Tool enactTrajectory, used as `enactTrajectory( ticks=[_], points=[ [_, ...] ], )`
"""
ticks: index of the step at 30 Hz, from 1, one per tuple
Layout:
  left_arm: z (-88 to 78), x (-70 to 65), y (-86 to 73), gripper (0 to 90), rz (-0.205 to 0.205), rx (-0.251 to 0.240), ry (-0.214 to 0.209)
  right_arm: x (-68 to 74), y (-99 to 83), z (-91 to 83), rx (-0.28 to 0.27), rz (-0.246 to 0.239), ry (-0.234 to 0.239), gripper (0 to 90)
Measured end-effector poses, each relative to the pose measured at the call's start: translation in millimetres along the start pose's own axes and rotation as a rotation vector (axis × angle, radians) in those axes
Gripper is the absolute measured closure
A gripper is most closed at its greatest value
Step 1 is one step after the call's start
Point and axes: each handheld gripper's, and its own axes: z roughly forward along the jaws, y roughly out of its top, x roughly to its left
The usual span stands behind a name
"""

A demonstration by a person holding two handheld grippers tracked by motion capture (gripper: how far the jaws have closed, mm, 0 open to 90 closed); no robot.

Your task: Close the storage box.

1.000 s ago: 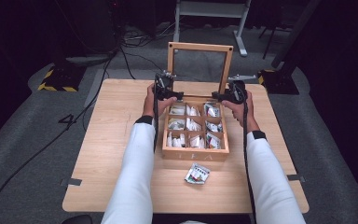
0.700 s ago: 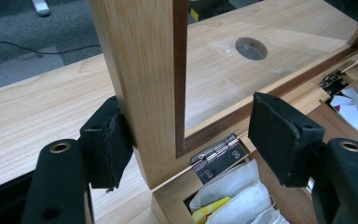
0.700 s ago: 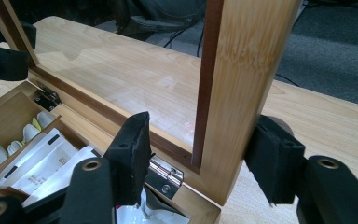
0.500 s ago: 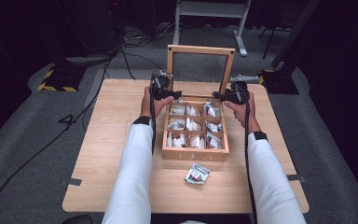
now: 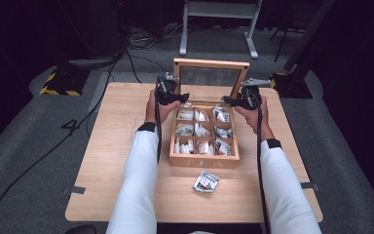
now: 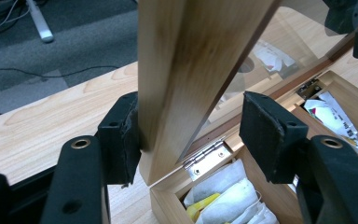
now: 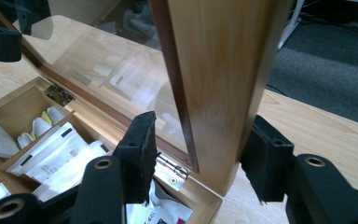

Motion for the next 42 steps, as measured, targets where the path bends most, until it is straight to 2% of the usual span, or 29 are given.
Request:
enactTrajectory(
  ticks=[6, 13, 19, 28, 32, 38, 42],
  points=[
    [-6.5, -1.3, 2.8, 42.2, 0.008, -0.01, -0.005, 0.1, -0.3, -3.4, -0.01, 0.01, 0.005, 49.3],
    [-17.8, -4.2, 8.9, 45.1, 0.044, -0.009, 0.0, 0.8, 3.0, -12.3, -0.028, 0.01, 0.006, 50.7],
    [-27.4, -11.8, 16.9, 46.8, 0.072, -0.008, 0.05, 2.2, 7.3, -19.9, -0.033, 0.009, 0.003, 52.9],
    [-38.9, -17.8, 20.5, 49.3, 0.086, -0.007, 0.071, 5.3, 13.0, -36.6, -0.054, 0.016, -0.004, 56.6],
    [-42.3, -18.6, 19.7, 49.8, 0.082, -0.01, 0.065, 8.0, 14.8, -40.4, -0.05, 0.008, -0.014, 56.7],
    [-48.6, -21.4, 19.8, 50.6, 0.109, -0.008, 0.073, 10.8, 14.8, -44.3, -0.058, 0.005, -0.021, 57.4],
    [-54.9, -23.4, 17.9, 50.3, 0.106, -0.03, 0.059, 13.1, 14.1, -47.3, -0.064, 0.0, -0.02, 56.5]
  ],
)
